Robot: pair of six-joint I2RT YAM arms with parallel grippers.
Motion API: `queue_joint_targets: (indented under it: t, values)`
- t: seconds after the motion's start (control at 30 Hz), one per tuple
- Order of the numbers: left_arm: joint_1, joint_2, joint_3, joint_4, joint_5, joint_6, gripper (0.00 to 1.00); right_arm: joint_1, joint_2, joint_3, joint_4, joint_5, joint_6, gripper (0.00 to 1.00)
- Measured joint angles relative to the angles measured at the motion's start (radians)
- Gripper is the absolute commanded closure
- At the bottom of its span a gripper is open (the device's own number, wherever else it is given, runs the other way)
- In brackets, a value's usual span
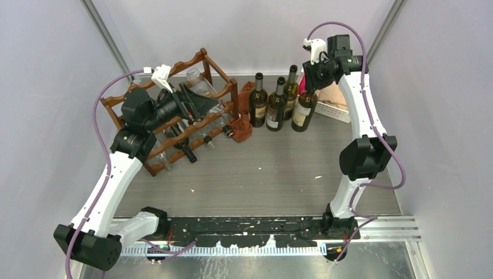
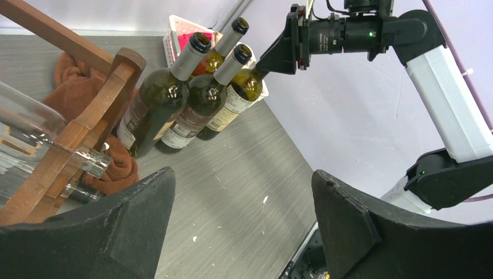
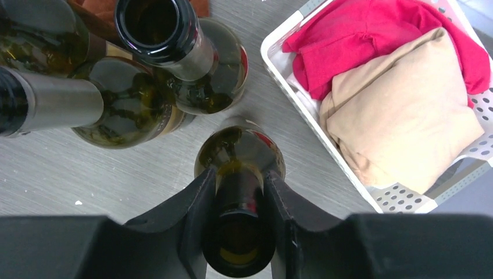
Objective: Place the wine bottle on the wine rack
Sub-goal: Pick up the wine bottle from the center of the board.
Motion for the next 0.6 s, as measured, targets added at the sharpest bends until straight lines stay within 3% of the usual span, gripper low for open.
queue_joint_targets:
  t: [0.07,0.3,0.6]
  values:
    - [0.000,0.000,0.000,-0.003,0.015,0.002,0.16,0.000,-0.001,0.000,0.000,0.002,0.000,0.99]
    - [-0.032,0.000,-0.009,-0.003,0.081,0.048,0.15,-0.012,-0.060,-0.014,-0.080,0.001,-0.001,0.99]
    - [-0.207,-0.013,-0.101,0.056,0.080,0.192,0.08,-0.033,-0.347,-0.140,-0.193,-0.175,-0.003,0.99]
